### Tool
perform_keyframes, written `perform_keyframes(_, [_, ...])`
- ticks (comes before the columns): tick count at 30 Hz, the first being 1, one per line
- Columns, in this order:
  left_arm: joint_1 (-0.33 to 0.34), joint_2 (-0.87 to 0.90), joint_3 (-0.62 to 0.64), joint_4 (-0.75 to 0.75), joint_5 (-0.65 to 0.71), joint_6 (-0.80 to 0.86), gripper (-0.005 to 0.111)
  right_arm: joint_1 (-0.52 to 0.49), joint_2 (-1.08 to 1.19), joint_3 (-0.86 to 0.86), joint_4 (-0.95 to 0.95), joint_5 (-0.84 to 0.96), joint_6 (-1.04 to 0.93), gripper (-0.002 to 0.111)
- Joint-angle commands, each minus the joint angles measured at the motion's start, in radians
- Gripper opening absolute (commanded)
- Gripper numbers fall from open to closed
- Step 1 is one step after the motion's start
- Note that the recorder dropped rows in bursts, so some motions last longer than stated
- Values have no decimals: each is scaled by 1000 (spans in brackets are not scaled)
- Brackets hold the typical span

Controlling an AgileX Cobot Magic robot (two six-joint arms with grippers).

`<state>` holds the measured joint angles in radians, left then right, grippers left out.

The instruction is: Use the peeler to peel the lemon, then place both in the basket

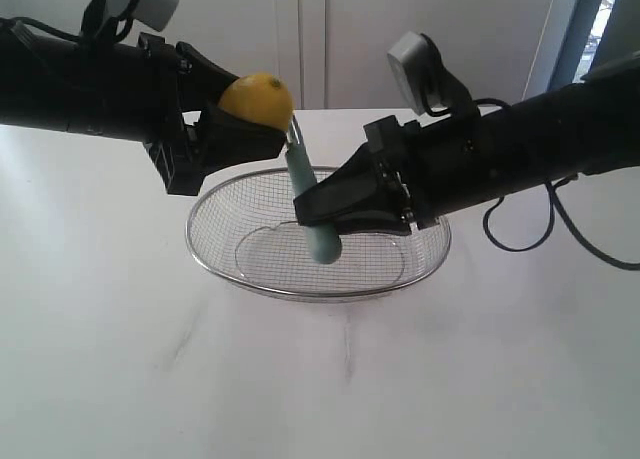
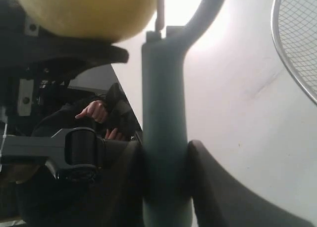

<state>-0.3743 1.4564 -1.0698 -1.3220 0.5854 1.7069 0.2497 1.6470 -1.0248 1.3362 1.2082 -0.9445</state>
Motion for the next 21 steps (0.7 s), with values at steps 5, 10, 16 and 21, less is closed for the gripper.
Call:
perform_keyframes(5, [-8,-12,-3,-29,19,-4,0,-32,-44,2,21,13,-14,0])
perform_keyframes(10, [-8,-12,-2,-29,19,-4,0,-32,-73,2,21,13,-16,0])
perform_keyframes(16, [-8,-12,-2,-29,16,-4,0,-32,-116,2,21,13,-20,0])
perform_keyframes(21, [-8,-12,-2,-29,16,-4,0,-32,-129,2,19,13,-28,0])
